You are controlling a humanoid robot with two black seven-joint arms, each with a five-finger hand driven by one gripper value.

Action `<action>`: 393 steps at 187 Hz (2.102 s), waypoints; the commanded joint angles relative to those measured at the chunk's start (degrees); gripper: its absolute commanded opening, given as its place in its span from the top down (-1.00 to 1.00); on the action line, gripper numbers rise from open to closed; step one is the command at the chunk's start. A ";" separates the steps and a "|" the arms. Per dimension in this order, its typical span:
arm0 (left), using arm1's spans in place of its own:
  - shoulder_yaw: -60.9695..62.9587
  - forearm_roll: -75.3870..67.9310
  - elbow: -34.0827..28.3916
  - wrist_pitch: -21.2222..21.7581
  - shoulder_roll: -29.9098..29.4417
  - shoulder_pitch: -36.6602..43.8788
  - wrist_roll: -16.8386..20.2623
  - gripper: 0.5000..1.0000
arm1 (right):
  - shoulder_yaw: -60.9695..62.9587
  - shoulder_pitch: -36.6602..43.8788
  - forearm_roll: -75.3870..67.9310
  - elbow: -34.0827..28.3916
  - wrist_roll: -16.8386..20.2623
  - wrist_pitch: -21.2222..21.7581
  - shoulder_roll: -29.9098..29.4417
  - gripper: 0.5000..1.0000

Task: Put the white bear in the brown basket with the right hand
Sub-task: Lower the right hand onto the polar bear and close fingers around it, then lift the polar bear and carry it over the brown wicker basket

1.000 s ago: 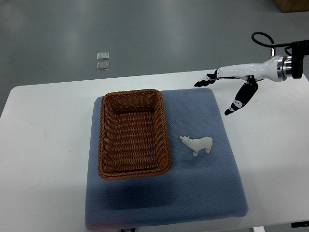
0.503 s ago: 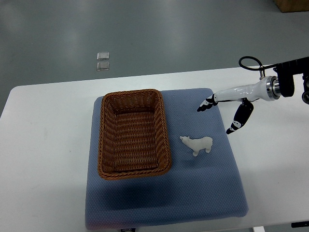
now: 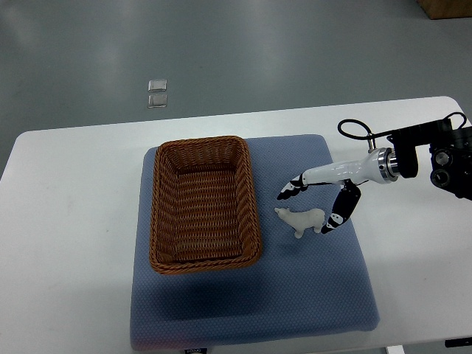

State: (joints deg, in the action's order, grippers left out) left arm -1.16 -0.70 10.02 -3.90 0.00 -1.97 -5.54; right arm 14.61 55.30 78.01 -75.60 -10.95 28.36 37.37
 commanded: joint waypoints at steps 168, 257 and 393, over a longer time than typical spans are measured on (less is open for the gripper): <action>0.02 0.00 0.00 0.04 0.00 -0.06 0.00 -1.00 | -0.72 -3.18 3.20 0.98 0.23 -4.72 -2.39 -0.13; -0.07 0.00 0.00 0.04 0.00 0.03 0.00 -1.00 | -0.81 -3.88 4.34 1.68 0.23 -4.90 -2.48 0.44; -0.07 0.00 0.00 0.04 0.00 0.03 0.00 -1.00 | 0.16 10.01 3.55 2.74 -0.03 -4.28 -2.57 1.00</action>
State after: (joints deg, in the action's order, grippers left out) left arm -1.23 -0.70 10.02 -3.90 0.00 -1.98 -5.54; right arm 14.84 60.68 81.45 -73.45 -11.05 24.03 35.60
